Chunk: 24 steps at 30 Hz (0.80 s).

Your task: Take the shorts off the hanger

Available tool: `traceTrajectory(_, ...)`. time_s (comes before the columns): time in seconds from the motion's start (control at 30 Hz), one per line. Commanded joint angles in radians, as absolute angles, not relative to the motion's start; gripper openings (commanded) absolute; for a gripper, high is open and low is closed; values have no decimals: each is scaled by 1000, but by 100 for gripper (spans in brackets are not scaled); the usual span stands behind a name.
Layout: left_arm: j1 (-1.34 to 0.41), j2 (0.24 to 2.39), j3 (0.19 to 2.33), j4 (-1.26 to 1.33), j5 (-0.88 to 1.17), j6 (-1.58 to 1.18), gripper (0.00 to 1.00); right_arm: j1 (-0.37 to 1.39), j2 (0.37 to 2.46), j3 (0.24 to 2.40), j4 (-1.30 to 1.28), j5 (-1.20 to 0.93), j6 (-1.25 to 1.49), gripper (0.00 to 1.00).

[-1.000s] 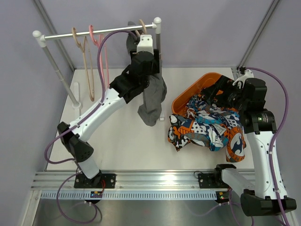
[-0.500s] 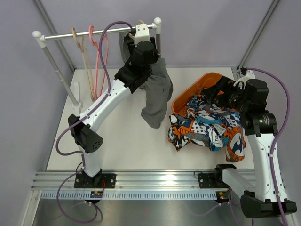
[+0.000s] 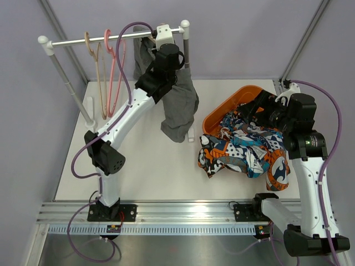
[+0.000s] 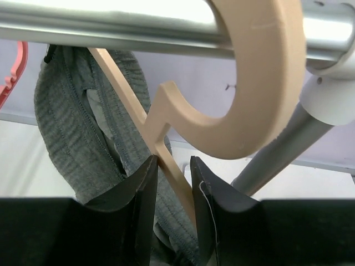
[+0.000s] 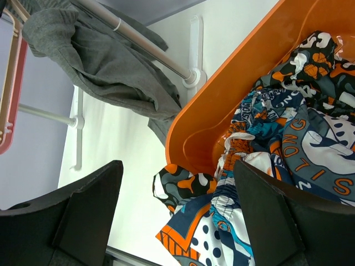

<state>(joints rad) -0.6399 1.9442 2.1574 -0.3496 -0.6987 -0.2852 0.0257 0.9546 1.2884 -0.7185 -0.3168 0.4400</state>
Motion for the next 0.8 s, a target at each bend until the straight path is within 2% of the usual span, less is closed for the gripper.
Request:
traceTrajectory(0.0,-626,1913,2129,-368,-695,-292,33,23,942,1287,-713,-336,425,89)
traceTrajectory(0.17,-623,1884,2111,-374,-699,-282,36,25,942,1282,-712,-341,425,89)
traceTrajectory(0.27,-624,1865,2100,-374,-707,-271,46,25,940,1281,-712,-336,423,89)
traceTrajectory(0.57,-623,1832,2080,-373,-704,-253,59,25,939,1278,-710,-337,425,89)
traceTrajectory(0.63,-624,1859,2106,-388,-699,-244,67,25,939,1278,-709,-336,426,89)
traceTrajectory(0.77,-623,1882,2146,-367,-632,-225,72,25,937,1278,-715,-331,422,89)
